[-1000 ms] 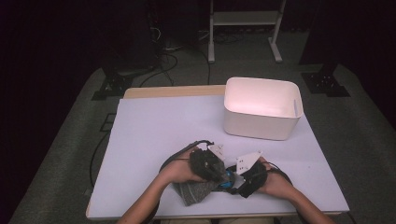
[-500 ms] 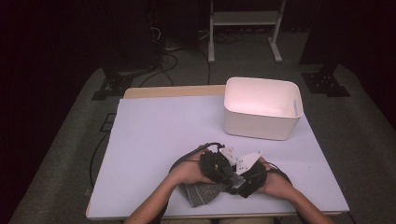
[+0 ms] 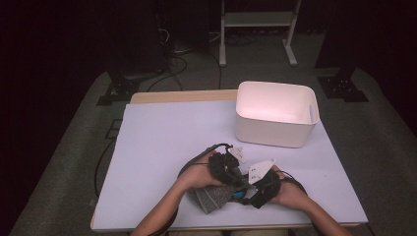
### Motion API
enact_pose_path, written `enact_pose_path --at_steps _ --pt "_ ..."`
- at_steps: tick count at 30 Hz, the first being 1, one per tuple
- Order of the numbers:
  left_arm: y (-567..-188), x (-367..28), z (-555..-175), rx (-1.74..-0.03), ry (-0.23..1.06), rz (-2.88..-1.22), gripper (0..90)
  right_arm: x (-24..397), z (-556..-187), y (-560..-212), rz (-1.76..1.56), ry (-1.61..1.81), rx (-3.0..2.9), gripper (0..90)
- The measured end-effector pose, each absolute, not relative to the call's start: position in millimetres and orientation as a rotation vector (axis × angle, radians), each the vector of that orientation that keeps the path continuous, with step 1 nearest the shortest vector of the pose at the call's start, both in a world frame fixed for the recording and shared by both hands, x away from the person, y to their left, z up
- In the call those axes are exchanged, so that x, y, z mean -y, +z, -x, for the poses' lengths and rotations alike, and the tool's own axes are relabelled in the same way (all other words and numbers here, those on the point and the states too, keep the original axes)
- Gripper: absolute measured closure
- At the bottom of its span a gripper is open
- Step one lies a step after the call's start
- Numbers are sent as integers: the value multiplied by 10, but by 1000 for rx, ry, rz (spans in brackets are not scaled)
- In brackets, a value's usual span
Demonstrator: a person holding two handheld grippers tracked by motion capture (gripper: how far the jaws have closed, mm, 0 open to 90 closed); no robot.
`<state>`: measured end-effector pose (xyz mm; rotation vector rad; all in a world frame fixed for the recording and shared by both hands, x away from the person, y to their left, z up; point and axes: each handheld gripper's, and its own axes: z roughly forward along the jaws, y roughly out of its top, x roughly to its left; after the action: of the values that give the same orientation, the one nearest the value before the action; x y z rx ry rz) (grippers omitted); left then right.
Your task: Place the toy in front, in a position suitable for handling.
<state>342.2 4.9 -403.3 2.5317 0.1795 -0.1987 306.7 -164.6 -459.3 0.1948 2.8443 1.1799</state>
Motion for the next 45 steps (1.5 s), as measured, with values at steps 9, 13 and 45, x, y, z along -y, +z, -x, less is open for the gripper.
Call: enact_pose_path --at_steps 9,13,45 --pt "-4006 -228 -3441 -232 -179 -2530 816 1631 -3065 -4594 -191 1183 -2840 247" --pt "-3995 -375 -3464 -268 -177 -2530 816 1630 -3066 -4595 -186 1183 -2838 248" --pt "-4004 -97 -3231 -115 -233 -2539 804 1628 -3063 -4600 -195 1184 -2843 249"
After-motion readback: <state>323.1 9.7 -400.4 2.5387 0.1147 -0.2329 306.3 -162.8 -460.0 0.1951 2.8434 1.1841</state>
